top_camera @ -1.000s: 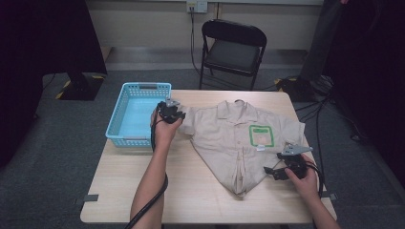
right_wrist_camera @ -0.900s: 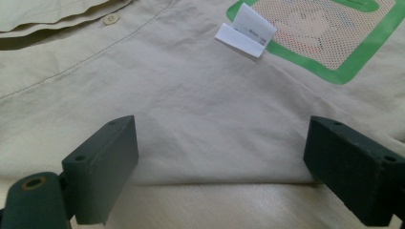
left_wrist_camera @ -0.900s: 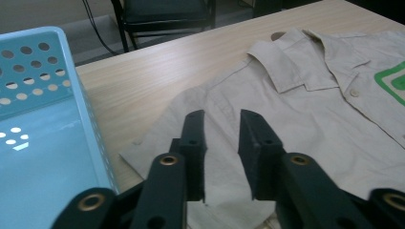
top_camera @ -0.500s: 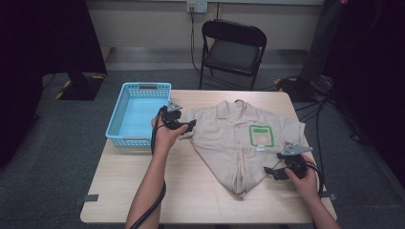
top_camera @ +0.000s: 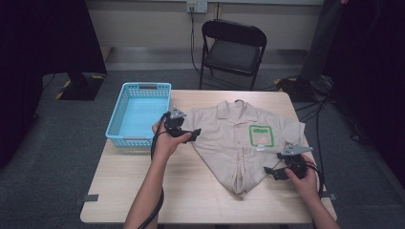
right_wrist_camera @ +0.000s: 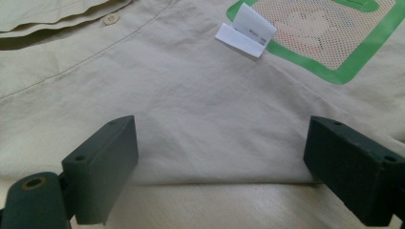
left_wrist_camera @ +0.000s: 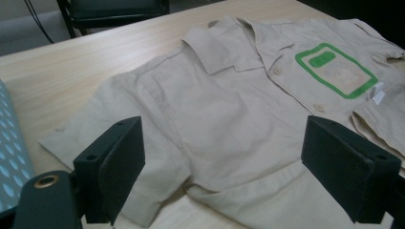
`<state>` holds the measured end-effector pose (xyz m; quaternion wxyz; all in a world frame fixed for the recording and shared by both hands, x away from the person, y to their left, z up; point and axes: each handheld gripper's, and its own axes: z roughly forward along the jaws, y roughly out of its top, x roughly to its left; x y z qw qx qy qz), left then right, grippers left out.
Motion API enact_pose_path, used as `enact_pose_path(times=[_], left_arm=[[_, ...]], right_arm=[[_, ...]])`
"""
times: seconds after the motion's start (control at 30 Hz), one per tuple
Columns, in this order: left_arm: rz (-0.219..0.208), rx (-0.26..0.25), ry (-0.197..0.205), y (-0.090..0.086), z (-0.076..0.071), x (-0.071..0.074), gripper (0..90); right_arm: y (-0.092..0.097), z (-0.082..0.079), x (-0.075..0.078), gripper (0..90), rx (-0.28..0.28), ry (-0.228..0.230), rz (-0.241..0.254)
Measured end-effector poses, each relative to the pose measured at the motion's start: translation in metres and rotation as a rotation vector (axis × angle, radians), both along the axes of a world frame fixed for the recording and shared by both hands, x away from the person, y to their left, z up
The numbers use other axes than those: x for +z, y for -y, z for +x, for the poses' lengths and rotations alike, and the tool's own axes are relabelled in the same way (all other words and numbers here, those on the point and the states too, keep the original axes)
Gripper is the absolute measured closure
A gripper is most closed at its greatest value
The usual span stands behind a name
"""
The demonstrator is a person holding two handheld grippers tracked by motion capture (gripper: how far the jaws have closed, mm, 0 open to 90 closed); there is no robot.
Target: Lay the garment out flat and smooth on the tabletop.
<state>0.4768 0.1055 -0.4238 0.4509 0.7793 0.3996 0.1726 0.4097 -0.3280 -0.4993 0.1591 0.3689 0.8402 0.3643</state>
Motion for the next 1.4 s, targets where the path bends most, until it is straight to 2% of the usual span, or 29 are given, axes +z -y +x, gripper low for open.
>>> enact_pose_path(times=[0.27,0.63,0.73,1.07,1.4], left_arm=[[0.000,-0.036,-0.026,0.003,-0.011,-0.009,15.0],[-0.002,-0.057,-0.024,0.005,-0.023,-0.016,14.9],[0.013,-0.062,-0.018,0.005,-0.026,-0.018,14.8],[0.015,-0.100,-0.032,0.006,-0.037,-0.029,15.0],[0.030,-0.107,-0.052,0.002,-0.044,-0.041,15.1]], right_arm=[[0.000,0.000,0.000,10.5,0.000,0.000,0.000],[0.000,0.000,0.000,10.6,0.000,0.000,0.000],[0.000,0.000,0.000,10.5,0.000,0.000,0.000],[0.000,0.000,0.000,10.5,0.000,0.000,0.000],[0.000,0.000,0.000,10.5,0.000,0.000,0.000]])
